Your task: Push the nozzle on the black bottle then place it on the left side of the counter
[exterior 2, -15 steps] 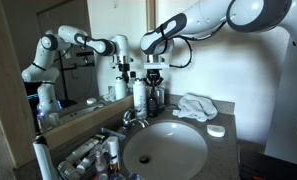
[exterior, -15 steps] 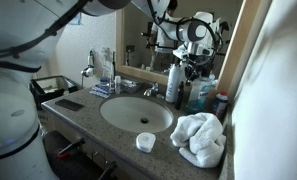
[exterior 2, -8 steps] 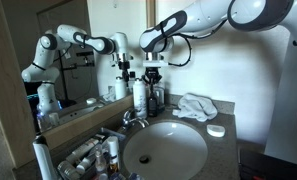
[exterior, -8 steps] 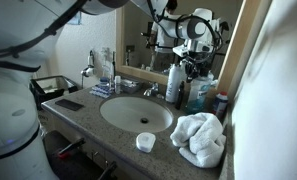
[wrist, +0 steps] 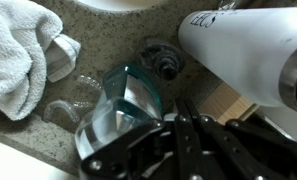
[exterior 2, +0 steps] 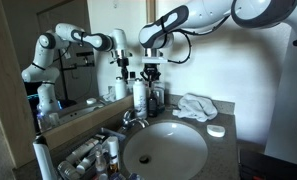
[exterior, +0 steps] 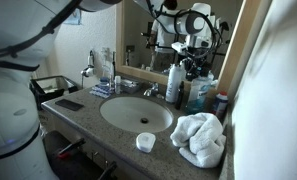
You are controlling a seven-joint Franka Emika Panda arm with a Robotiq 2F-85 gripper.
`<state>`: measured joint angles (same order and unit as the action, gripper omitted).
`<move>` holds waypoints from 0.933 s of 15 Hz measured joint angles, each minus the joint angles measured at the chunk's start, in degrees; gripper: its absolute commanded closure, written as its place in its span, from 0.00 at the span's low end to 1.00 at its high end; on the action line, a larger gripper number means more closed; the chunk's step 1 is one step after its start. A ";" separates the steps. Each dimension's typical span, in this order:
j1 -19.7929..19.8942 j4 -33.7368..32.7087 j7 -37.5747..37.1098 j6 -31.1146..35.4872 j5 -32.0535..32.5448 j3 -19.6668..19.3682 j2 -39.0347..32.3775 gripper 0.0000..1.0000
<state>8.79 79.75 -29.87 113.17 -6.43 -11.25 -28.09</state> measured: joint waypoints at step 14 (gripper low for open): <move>-0.98 0.49 -17.97 -2.27 0.99 -0.66 0.45 0.99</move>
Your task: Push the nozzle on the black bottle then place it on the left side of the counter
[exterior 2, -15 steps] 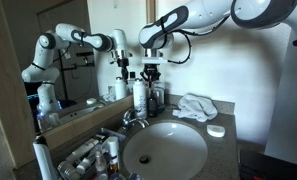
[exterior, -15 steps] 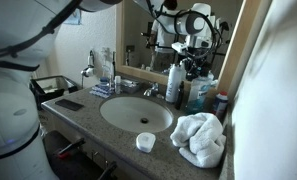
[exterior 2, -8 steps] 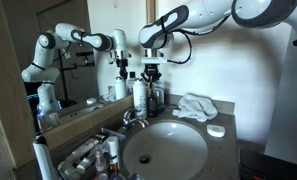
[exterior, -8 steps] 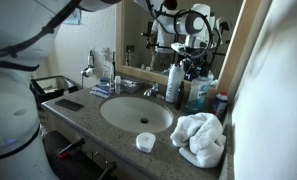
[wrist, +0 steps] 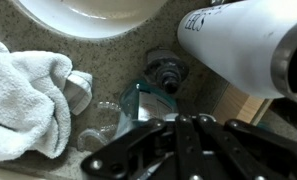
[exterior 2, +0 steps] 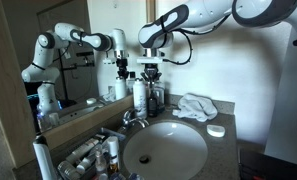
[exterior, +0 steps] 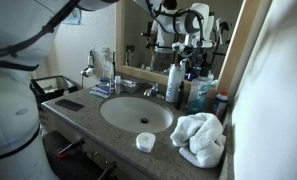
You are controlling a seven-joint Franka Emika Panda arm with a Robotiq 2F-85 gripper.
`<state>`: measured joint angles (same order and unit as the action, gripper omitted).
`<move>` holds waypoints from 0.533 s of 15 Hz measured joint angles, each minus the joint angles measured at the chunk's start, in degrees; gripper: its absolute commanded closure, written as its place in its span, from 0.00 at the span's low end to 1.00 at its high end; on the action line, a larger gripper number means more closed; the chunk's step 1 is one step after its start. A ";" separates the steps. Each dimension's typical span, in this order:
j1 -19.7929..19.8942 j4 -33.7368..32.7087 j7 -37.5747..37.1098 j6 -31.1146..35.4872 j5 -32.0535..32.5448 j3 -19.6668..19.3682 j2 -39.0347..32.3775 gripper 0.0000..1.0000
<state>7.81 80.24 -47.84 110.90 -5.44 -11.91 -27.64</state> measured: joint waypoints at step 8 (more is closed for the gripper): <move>-0.15 0.09 -6.98 -0.01 0.23 -0.02 0.02 1.00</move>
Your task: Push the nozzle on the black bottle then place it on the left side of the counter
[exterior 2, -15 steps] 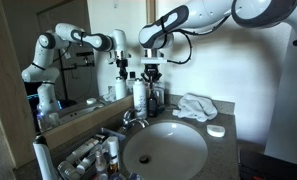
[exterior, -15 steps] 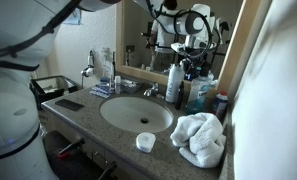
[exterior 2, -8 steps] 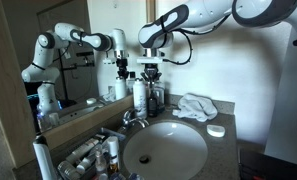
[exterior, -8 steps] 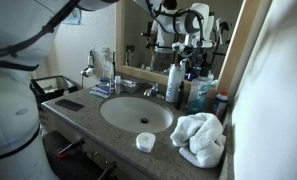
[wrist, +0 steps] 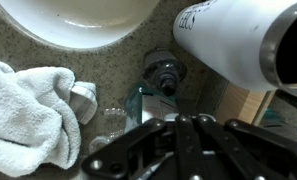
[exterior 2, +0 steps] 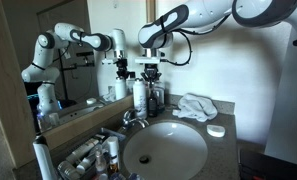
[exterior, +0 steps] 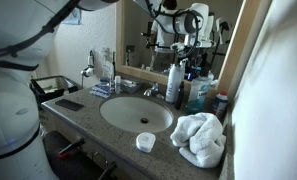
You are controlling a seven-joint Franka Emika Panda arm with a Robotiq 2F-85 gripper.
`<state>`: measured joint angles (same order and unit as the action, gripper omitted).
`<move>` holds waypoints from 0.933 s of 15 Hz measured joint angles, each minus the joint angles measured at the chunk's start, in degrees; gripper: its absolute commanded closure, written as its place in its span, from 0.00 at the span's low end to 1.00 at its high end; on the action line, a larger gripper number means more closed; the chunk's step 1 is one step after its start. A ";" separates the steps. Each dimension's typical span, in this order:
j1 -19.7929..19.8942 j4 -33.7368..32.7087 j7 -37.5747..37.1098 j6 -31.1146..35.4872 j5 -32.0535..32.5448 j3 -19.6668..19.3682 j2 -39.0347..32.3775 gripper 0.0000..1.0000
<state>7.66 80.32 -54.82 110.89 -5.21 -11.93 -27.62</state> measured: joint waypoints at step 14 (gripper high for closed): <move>0.03 1.29 -1.08 -0.14 0.00 0.00 0.01 1.00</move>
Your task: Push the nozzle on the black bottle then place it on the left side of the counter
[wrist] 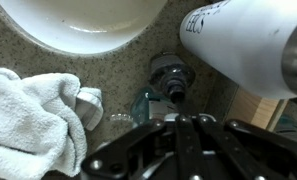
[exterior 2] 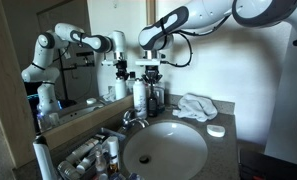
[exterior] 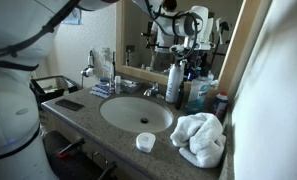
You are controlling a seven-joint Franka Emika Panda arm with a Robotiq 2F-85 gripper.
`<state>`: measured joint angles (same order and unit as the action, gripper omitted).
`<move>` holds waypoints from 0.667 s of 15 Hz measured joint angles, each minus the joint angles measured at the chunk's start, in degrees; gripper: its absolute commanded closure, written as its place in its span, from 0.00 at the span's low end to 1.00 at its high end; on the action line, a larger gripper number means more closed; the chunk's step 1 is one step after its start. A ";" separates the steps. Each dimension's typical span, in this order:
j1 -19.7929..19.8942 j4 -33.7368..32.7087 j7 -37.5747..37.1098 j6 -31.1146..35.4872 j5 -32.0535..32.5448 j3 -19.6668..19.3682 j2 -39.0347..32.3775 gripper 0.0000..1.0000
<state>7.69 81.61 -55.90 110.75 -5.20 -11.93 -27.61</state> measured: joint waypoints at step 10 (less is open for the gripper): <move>-0.47 0.42 -0.94 0.61 2.17 0.00 -0.01 1.00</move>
<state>7.22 82.03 -56.84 111.36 -3.03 -11.93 -27.62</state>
